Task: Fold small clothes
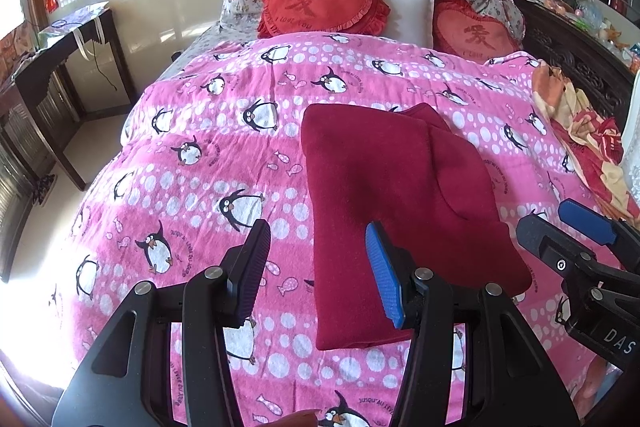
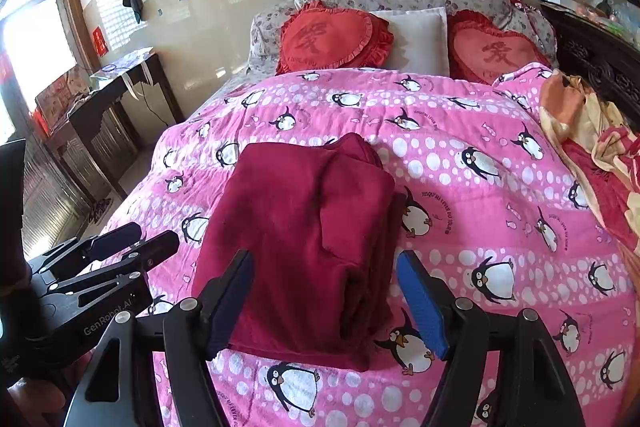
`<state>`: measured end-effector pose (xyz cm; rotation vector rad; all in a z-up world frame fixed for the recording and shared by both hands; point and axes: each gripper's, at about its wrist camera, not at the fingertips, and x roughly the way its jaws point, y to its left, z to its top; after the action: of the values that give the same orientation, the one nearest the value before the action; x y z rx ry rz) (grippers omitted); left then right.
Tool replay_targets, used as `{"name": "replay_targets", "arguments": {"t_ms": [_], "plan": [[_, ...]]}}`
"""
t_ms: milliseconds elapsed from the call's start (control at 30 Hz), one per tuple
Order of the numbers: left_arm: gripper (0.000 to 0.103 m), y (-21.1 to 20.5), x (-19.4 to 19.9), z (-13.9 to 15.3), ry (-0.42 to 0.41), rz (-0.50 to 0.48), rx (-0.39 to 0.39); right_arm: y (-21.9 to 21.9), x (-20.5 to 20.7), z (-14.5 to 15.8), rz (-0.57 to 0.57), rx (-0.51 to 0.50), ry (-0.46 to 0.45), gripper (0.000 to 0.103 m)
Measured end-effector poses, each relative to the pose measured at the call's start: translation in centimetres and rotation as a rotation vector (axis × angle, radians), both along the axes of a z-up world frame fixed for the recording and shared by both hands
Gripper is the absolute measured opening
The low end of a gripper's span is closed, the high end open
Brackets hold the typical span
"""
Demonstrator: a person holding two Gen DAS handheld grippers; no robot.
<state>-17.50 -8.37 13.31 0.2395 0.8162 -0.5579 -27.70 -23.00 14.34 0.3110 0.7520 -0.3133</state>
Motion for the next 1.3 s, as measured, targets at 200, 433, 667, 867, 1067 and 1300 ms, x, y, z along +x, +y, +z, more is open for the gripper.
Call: {"name": "replay_targets", "arguments": {"t_ms": [200,433,667,867,1067,1300], "plan": [[0.050,0.00,-0.02,0.01,-0.001,0.001,0.001,0.14,0.05,0.16,0.004,0.003,-0.006,0.071],[0.050,0.21,0.24,-0.03,-0.004,0.001,0.006,0.81,0.50,0.05,0.019,-0.026,0.010,0.071],[0.050,0.06,0.36,-0.11,-0.001,-0.004,0.009,0.69,0.51,-0.03,0.013,-0.012,0.009,0.071],[0.050,-0.11,0.39,-0.22,-0.002,-0.013,0.014,0.62,0.62,-0.10,0.013,-0.009,0.011,0.071],[0.050,-0.17,0.33,-0.28,0.001,-0.013,0.015,0.51,0.57,-0.18,0.011,-0.006,0.012,0.071],[0.050,-0.42,0.22,-0.54,0.005,-0.016,0.019,0.39,0.64,-0.41,0.010,0.001,0.017,0.071]]}}
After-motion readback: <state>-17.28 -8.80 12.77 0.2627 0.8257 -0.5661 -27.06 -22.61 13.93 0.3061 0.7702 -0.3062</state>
